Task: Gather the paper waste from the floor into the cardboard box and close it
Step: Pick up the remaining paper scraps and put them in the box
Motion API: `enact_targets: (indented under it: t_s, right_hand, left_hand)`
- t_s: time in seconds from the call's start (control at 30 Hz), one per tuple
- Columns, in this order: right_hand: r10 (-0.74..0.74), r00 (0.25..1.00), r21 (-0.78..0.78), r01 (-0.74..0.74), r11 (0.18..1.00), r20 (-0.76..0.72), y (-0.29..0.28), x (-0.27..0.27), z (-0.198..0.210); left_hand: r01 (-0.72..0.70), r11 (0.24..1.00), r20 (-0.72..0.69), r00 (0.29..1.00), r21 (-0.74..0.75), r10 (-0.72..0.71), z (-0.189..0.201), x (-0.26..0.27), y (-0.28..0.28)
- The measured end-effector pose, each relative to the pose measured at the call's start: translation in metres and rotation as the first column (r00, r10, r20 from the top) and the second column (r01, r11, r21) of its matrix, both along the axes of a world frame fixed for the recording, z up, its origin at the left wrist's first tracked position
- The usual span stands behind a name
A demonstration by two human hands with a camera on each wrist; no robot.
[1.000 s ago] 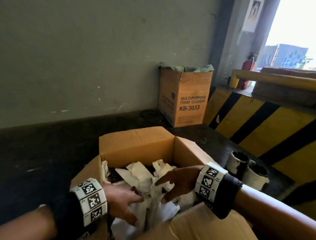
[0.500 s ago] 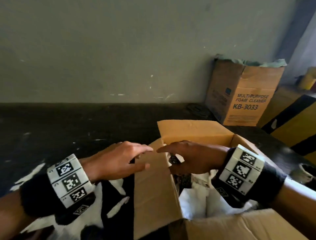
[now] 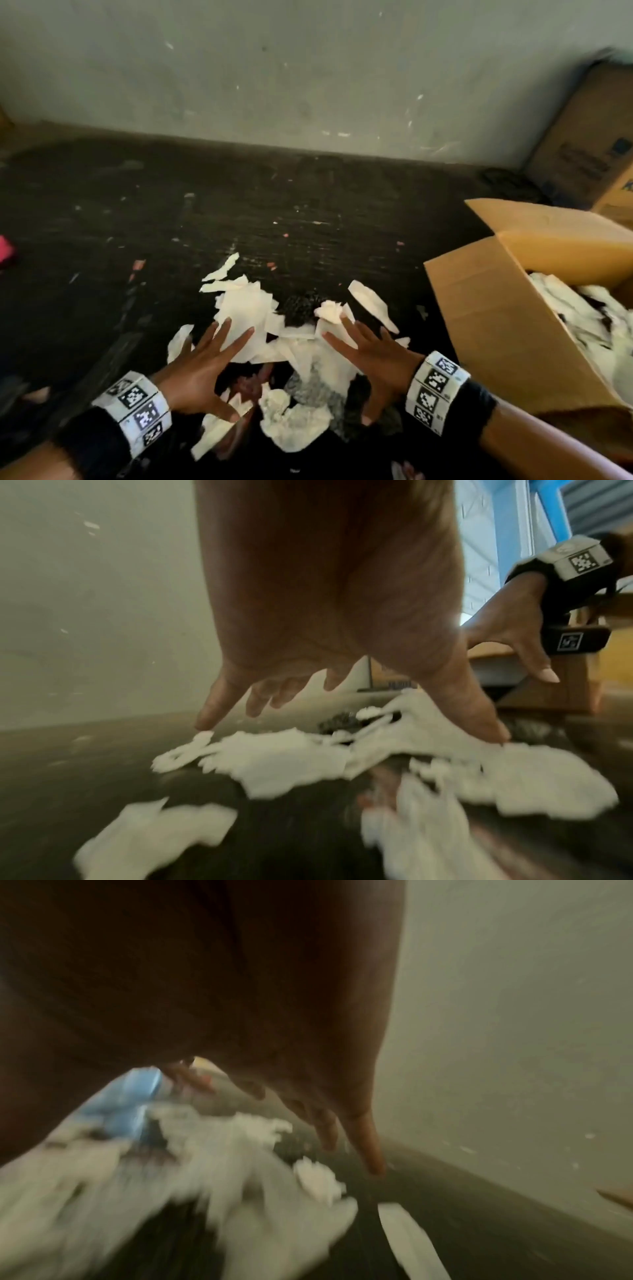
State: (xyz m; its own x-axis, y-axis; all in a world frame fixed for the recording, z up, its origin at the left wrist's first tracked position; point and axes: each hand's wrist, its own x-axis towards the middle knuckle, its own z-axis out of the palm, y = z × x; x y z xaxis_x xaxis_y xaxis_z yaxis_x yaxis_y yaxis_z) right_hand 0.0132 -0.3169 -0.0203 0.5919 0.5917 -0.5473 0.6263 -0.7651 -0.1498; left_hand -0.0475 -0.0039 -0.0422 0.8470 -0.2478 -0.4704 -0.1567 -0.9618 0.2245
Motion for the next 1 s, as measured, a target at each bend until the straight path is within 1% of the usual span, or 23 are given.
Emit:
enact_targets:
  t_s: [0.07,0.13,0.2,0.27,0.33,0.43,0.53,0.6,0.67,0.7,0.73,0.77,0.87,1.0]
  right_hand:
    - [-0.024,0.999,-0.096,0.027,0.995,0.025,-0.003,-0.005,-0.025]
    - [-0.062,0.996,-0.113,0.068,0.991,0.061,-0.007,-0.006,-0.040]
    - [-0.116,0.992,-0.052,0.118,0.992,0.046,-0.007,-0.001,-0.048]
    - [-0.187,0.982,0.028,0.187,0.982,0.008,0.000,0.003,-0.053]
    - [-0.236,0.972,0.081,0.234,0.969,0.017,0.014,0.007,-0.058]
    - [-0.255,0.965,0.122,0.246,0.961,0.063,0.041,0.015,-0.066]
    - [-0.292,0.953,0.181,0.275,0.944,0.076,0.052,0.025,-0.059]
    - [-0.382,0.920,0.258,0.351,0.900,0.081,0.046,0.031,-0.047]
    - [-0.509,0.856,0.350,0.450,0.822,0.096,0.033,0.041,-0.039]
    - [-0.562,0.822,0.360,0.499,0.788,0.089,0.028,0.048,-0.036]
    - [-0.592,0.802,0.338,0.537,0.773,0.081,0.022,0.055,-0.034]
    - [-0.598,0.798,0.293,0.556,0.777,0.071,0.018,0.062,-0.033]
    - [-0.529,0.848,0.172,0.515,0.840,0.040,0.015,0.080,-0.037]
    - [-0.445,0.895,0.109,0.443,0.890,0.002,0.025,0.093,-0.046]
  left_hand:
    - [0.033,0.999,-0.011,0.999,0.020,-0.033,-0.021,-0.005,0.010]
    - [0.085,0.995,-0.005,0.996,0.058,-0.085,-0.038,-0.004,0.015]
    - [0.116,0.991,0.007,0.993,0.066,-0.117,-0.046,0.004,0.017]
    - [0.120,0.992,0.019,0.993,0.030,-0.121,-0.049,0.012,0.016]
    - [0.121,0.993,0.035,0.992,0.011,-0.122,-0.049,0.021,0.010]
    - [0.103,0.995,0.081,0.992,-0.005,-0.102,-0.049,0.034,0.001]
    - [0.056,0.996,0.147,0.988,-0.067,-0.046,-0.048,0.036,0.009]
    - [0.003,0.994,0.177,0.984,-0.105,0.016,-0.043,0.033,0.027]
    - [-0.064,0.994,0.177,0.981,-0.093,0.079,-0.036,0.034,0.047]
    - [-0.100,0.992,0.164,0.980,-0.078,0.112,-0.033,0.038,0.057]
    - [-0.131,0.989,0.148,0.979,-0.068,0.140,-0.030,0.044,0.066]
    - [-0.153,0.986,0.129,0.979,-0.061,0.160,-0.028,0.054,0.073]
    - [-0.170,0.985,0.075,0.982,-0.042,0.173,-0.026,0.083,0.085]
    - [-0.147,0.989,0.001,0.989,-0.022,0.147,-0.026,0.116,0.088]
